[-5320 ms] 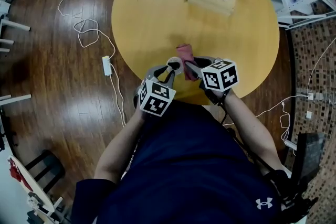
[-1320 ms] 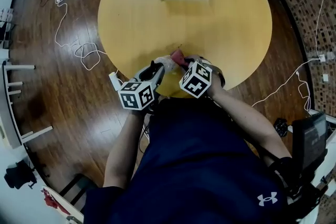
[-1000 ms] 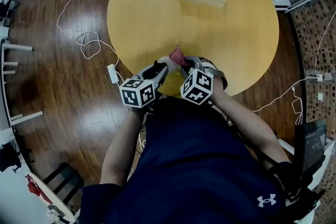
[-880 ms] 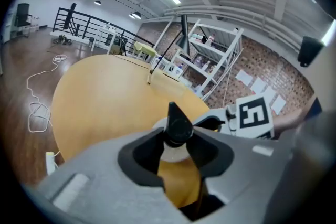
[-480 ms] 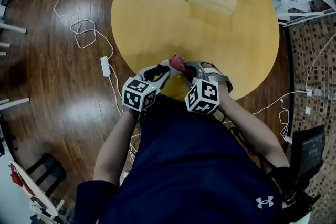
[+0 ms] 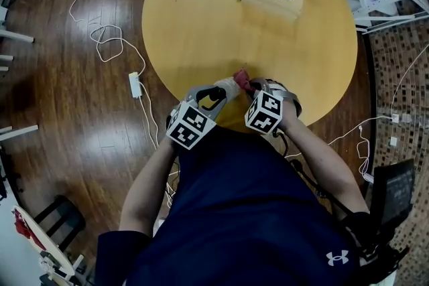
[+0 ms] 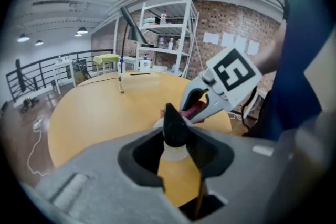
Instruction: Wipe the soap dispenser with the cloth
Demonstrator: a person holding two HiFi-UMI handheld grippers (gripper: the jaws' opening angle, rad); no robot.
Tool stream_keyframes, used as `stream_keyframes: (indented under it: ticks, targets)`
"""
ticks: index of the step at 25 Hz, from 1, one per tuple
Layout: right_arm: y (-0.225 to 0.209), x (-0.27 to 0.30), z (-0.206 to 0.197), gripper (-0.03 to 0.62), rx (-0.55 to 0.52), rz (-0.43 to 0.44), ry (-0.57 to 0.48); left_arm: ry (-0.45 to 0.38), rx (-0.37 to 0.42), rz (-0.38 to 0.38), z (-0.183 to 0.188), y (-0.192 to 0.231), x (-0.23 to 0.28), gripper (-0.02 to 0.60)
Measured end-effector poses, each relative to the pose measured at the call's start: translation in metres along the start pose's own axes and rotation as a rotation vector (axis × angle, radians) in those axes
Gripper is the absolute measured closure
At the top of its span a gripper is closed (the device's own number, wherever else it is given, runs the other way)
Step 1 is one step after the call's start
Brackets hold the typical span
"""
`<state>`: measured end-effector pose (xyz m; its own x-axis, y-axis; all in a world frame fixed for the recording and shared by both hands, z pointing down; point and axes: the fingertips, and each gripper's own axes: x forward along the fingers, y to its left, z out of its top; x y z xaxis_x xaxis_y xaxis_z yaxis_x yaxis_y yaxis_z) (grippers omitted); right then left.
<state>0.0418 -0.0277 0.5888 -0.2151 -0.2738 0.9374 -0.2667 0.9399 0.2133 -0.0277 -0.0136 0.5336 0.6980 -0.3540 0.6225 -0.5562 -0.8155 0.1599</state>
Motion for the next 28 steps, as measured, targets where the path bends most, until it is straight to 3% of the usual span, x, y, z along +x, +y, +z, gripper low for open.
stream_keyframes:
  ticks: [6,9,15,18,23,25,28]
  targets:
    - [0.002,-0.061,0.053,0.499,-0.064,0.002,-0.212,0.041,0.102,-0.02,0.001,-0.006,-0.001,0.449]
    - [0.004,-0.043,0.035,0.499,-0.093,-0.004,-0.158,0.064,0.171,-0.029,0.0,-0.012,0.0,0.449]
    - [0.009,0.012,-0.024,0.499,-0.038,0.055,0.04,0.113,0.328,-0.03,0.001,-0.029,0.003,0.449]
    - [0.009,-0.001,-0.011,0.5,-0.087,0.052,-0.007,0.133,0.392,-0.03,-0.003,-0.033,0.003,0.449]
    - [0.008,-0.053,0.045,0.5,-0.222,0.023,-0.221,0.157,0.46,-0.021,-0.009,-0.034,-0.001,0.449]
    - [0.009,-0.05,0.048,0.5,-0.295,0.006,-0.206,0.169,0.489,-0.014,-0.012,-0.034,-0.002,0.449]
    - [0.008,-0.021,0.026,0.499,-0.354,-0.007,-0.094,0.186,0.537,-0.006,-0.016,-0.037,-0.002,0.449]
